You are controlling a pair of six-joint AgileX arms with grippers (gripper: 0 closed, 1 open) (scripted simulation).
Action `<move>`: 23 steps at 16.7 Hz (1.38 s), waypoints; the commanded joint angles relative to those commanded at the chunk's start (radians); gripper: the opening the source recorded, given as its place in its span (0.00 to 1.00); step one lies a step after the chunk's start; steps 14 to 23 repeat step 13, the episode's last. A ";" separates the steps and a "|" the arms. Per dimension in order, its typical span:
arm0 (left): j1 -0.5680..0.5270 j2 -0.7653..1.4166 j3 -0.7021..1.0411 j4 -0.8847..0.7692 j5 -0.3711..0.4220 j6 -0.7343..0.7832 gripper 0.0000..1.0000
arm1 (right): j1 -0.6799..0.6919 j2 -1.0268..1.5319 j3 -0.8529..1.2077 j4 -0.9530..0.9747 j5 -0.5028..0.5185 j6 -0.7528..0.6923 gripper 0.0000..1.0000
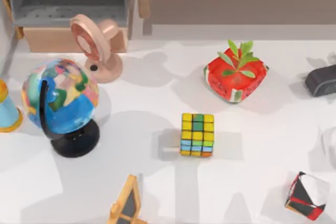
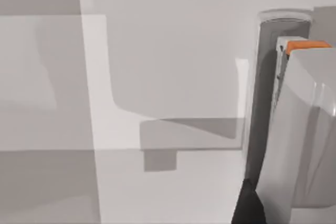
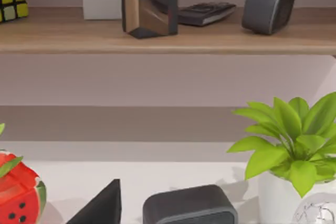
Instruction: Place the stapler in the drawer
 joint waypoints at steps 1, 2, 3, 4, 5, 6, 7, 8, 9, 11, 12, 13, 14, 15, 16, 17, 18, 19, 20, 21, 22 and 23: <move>0.000 0.000 0.000 0.000 0.000 0.000 0.53 | 0.000 0.000 0.000 0.000 0.000 0.000 1.00; 0.000 0.000 0.000 0.000 0.000 0.000 0.60 | 0.000 0.000 0.000 0.000 0.000 0.000 1.00; 0.000 0.000 0.000 0.000 0.000 0.000 0.68 | 0.000 0.000 0.000 0.000 0.000 0.000 1.00; 0.000 0.000 0.000 0.000 0.000 0.000 0.75 | 0.000 0.000 0.000 0.000 0.000 0.000 1.00; 0.000 0.000 0.000 0.000 0.000 0.000 0.83 | 0.000 0.000 0.000 0.000 0.000 0.000 1.00; 0.000 0.000 0.000 0.000 0.000 0.000 0.90 | 0.000 0.000 0.000 0.000 0.000 0.000 1.00; 0.000 0.000 0.000 0.000 0.000 0.000 0.98 | 0.000 0.000 0.000 0.000 0.000 0.000 1.00; 0.000 0.000 0.000 0.000 0.000 0.000 1.00 | 0.000 0.000 0.000 0.000 0.000 0.000 1.00; 0.000 0.000 0.000 0.000 0.000 0.000 1.00 | 0.000 0.000 0.000 0.000 0.000 0.000 1.00; 0.000 0.000 0.000 0.000 0.000 0.000 1.00 | 0.000 0.000 0.000 0.000 0.000 0.000 1.00; 0.000 0.000 0.000 0.000 0.000 0.000 1.00 | 0.000 0.000 0.000 0.000 0.000 0.000 1.00; 0.000 0.000 0.000 0.000 0.000 0.000 1.00 | 0.000 0.000 0.000 0.000 0.000 0.000 1.00; 0.000 0.000 0.000 0.000 0.000 0.000 1.00 | 0.000 0.000 0.000 0.000 0.000 0.000 1.00; 0.000 0.000 0.000 0.000 0.000 0.000 1.00 | 0.000 0.000 0.000 0.000 0.000 0.000 1.00; 0.000 0.000 0.000 0.000 0.000 0.000 1.00 | 0.000 0.000 0.000 0.000 0.000 0.000 1.00; 0.000 0.000 0.000 0.000 0.000 0.000 1.00 | 0.000 0.000 0.000 0.000 0.000 0.000 1.00; 0.000 0.000 0.000 0.000 0.000 0.000 1.00 | 0.000 0.000 0.000 0.000 0.000 0.000 1.00; 0.000 0.000 0.000 0.000 0.000 0.000 1.00 | 0.000 0.000 0.000 0.000 0.000 0.000 1.00; 0.000 0.000 0.000 0.000 0.000 0.000 1.00 | 0.000 0.000 0.000 0.000 0.000 0.000 1.00; 0.000 0.000 0.000 0.000 0.000 0.000 1.00 | 0.000 0.000 0.000 0.000 0.000 0.000 1.00; 0.000 0.000 0.000 0.000 0.000 0.000 1.00 | 0.000 0.000 0.000 0.000 0.000 0.000 1.00; 0.000 0.000 0.000 0.000 0.000 0.000 1.00 | 0.000 0.000 0.000 0.000 0.000 0.000 1.00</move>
